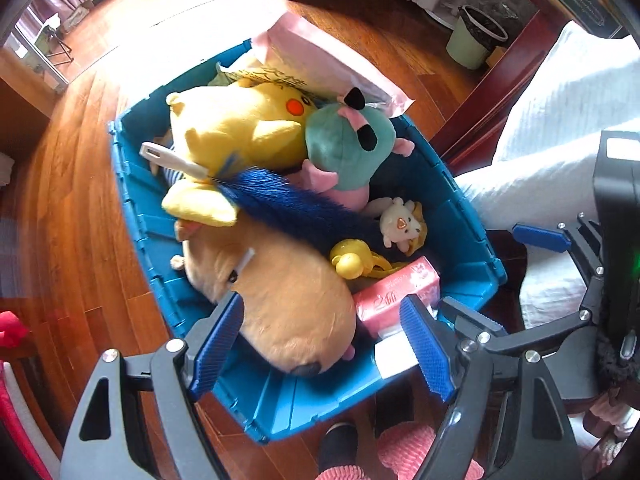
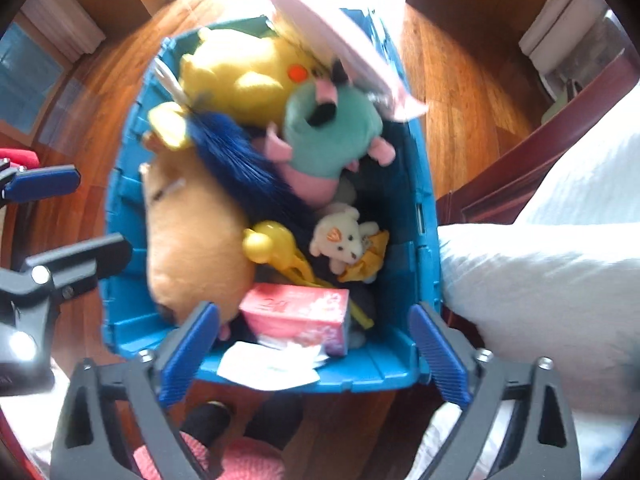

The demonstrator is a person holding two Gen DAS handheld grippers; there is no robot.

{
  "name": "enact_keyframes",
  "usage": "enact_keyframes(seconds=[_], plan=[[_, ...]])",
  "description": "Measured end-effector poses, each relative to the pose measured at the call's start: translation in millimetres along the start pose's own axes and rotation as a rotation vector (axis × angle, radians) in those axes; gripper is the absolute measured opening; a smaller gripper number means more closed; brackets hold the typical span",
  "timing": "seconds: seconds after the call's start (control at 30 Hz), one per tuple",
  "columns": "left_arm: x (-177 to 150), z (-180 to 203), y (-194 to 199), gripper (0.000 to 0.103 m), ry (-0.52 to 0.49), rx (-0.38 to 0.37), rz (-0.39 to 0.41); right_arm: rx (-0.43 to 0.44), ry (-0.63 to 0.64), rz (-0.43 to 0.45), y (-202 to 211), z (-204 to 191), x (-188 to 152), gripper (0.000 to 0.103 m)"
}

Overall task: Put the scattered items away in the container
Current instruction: 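Raise the open right tool from the bin and return it to the bed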

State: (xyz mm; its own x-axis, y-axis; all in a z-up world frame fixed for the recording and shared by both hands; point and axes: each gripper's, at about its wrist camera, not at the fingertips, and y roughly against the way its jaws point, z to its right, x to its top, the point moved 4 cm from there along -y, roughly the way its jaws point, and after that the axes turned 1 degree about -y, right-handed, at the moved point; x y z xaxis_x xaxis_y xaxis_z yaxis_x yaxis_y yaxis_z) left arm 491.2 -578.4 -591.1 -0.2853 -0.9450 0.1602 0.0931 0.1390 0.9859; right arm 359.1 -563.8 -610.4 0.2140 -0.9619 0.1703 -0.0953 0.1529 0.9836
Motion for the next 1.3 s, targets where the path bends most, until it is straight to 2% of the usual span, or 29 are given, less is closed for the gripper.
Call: enact_keyframes(seconds=[0.37, 0.6, 0.9, 1.07, 1.3], plan=[[-8.3, -17.2, 106.7, 0.08, 0.002, 0.059, 0.077, -0.022, -0.016, 0.102, 103.5, -46.9, 0.7, 0.098], [-22.7, -20.7, 179.8, 0.08, -0.008, 0.052, 0.103, -0.046, -0.022, 0.146, 174.7, -63.3, -5.6, 0.098], [-35.4, -21.8, 290.5, 0.08, -0.061, 0.102, 0.213, -0.124, -0.074, 0.227, 277.5, -65.8, -31.3, 0.099], [-40.0, 2.5, 337.0, 0.08, -0.155, 0.106, 0.243, -0.192, -0.159, 0.279, 337.4, -53.7, -57.9, 0.099], [-51.0, 80.2, 387.8, 0.08, -0.366, 0.014, 0.286, -0.295, -0.354, 0.329, 414.2, -20.8, -121.0, 0.099]])
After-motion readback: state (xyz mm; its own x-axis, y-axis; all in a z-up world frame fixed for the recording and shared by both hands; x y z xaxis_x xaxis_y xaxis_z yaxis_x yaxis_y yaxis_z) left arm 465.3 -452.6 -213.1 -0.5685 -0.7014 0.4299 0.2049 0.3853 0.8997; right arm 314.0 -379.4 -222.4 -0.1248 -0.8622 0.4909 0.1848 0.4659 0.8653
